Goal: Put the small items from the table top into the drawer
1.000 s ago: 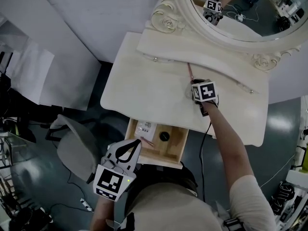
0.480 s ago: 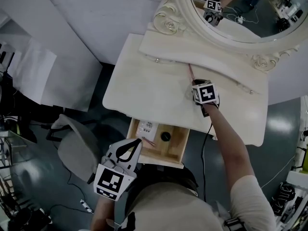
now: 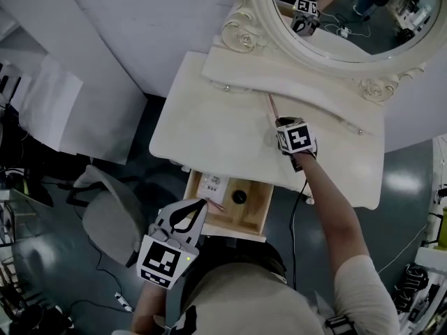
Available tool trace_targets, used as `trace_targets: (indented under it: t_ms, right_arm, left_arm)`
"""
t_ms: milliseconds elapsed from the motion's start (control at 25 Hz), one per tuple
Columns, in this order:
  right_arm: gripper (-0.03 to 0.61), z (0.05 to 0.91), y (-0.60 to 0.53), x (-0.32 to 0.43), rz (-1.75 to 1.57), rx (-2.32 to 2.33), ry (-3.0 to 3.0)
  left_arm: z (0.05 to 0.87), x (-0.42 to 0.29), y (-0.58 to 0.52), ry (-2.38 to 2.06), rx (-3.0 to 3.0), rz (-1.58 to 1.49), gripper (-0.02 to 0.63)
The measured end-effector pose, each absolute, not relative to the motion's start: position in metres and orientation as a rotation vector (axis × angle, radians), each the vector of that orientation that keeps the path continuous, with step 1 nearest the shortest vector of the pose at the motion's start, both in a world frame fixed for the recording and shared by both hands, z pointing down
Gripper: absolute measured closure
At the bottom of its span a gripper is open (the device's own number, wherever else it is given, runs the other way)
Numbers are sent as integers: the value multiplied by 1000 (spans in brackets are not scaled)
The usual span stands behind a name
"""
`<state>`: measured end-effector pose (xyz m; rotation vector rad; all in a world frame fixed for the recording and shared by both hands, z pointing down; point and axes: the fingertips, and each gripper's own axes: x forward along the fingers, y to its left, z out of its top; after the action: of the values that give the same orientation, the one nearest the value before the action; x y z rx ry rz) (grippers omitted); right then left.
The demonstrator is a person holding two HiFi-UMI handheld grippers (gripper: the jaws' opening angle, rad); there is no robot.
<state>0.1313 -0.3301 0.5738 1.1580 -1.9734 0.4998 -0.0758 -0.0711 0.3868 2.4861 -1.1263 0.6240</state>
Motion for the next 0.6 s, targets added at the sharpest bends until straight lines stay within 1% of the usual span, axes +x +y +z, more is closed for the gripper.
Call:
trace_targets:
  t_ms: [600]
  right_arm:
    - [535,548,-290,125,435,1118,-1997]
  left_arm:
    - [374,-79,-49,-1091,2555,600,555]
